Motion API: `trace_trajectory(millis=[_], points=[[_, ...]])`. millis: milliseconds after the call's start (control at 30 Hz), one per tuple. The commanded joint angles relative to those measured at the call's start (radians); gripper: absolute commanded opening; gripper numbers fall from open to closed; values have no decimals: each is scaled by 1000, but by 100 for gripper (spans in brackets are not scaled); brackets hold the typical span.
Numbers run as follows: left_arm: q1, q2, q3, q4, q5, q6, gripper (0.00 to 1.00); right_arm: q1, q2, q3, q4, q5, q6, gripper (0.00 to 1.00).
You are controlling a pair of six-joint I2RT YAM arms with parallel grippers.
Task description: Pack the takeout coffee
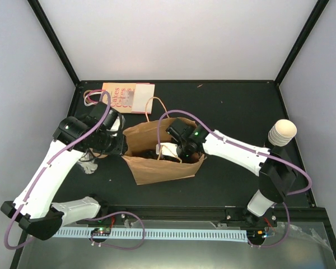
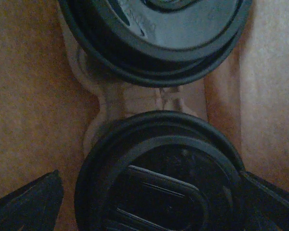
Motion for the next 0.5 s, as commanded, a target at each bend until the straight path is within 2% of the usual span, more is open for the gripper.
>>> trace_trajectory(millis=[0, 467], points=[[-3, 6, 21, -40, 13, 15, 41, 0, 12, -1, -167, 63, 19, 100], [-2, 13, 18, -32, 31, 20, 36, 21, -48, 135, -305, 36, 44, 100]])
